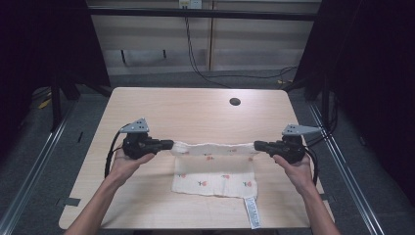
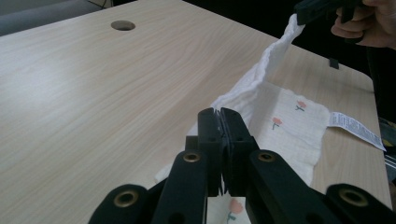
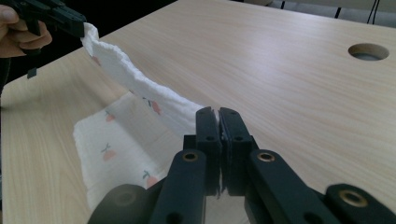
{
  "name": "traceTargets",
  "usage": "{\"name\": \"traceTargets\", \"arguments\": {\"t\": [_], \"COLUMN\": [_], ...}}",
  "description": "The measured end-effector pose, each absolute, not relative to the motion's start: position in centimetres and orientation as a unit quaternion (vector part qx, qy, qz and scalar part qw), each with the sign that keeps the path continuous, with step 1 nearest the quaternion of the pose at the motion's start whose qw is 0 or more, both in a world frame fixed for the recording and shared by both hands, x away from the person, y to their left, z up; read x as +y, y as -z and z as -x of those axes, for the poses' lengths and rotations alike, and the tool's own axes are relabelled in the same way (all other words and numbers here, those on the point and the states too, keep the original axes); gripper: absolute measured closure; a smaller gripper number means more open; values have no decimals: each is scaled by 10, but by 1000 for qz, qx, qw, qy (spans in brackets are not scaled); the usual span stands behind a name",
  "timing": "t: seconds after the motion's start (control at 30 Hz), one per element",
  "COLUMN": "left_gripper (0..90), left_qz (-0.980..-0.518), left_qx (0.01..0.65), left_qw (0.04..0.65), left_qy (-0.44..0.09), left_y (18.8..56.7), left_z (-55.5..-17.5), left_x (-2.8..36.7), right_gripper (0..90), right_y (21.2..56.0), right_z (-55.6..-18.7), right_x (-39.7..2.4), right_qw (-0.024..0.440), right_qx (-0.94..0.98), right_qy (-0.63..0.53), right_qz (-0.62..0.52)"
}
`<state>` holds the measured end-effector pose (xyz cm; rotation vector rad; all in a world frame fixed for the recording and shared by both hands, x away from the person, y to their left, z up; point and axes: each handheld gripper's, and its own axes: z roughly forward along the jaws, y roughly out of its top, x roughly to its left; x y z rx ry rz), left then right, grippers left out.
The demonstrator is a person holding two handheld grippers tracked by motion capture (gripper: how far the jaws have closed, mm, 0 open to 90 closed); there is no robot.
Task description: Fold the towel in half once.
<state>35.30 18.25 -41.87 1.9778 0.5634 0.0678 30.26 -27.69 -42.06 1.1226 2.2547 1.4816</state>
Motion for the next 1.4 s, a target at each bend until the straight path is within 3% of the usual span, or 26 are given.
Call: {"name": "traceTargets", "arguments": {"t": [1.4], "left_gripper": [871], "left_qz": [-894], "left_qx": [183], "left_qw": [409], "left_qy": [14], "left_y": [487], "left_z": [-295], "left_x": [174], "right_gripper": [860], "right_y": [480], "right_z": [-243], "right_x": [-263], "right_qw": [58], "right_qx": [826], "right_qy": [-420], "right_qz": [-372]}}
